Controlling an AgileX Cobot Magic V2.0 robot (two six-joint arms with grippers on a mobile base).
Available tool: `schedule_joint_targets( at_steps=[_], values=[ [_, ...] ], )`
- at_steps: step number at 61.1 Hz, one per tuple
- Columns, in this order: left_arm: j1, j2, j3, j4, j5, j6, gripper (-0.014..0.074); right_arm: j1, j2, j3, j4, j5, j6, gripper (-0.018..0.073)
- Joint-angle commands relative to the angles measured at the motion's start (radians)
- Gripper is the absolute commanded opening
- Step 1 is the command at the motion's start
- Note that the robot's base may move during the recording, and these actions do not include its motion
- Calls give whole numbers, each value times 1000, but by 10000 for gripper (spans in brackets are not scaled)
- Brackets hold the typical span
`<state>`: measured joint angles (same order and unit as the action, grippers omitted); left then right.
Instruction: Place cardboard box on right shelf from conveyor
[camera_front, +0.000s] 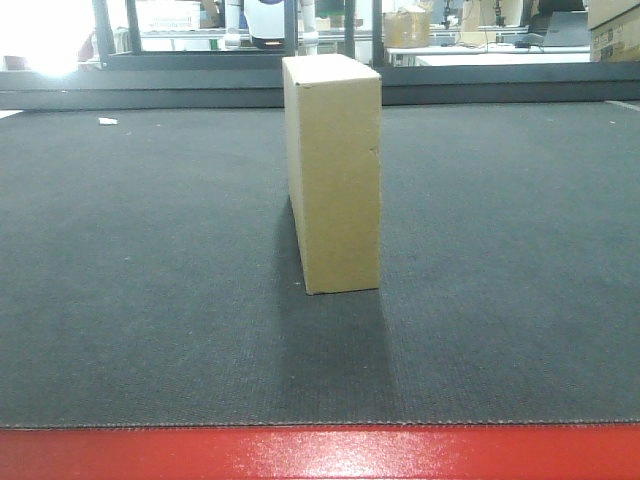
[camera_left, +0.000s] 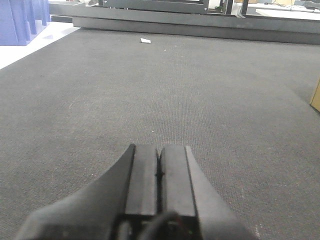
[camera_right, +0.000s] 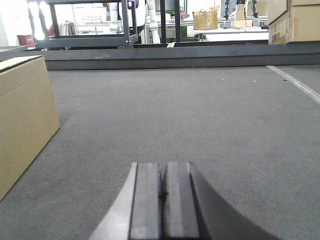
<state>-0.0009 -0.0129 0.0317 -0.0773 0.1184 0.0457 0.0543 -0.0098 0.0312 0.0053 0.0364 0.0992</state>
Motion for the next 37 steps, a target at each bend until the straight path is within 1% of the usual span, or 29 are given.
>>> schedule_joint_targets(
  at_steps=[1,37],
  values=[
    [-1,-14,6,-6,-88,0,-116,-7,-20,-5,0,-90,-5,59],
    [-1,-14,6,-6,-88,0,-116,-7,-20,-5,0,-90,-5,59]
  ],
)
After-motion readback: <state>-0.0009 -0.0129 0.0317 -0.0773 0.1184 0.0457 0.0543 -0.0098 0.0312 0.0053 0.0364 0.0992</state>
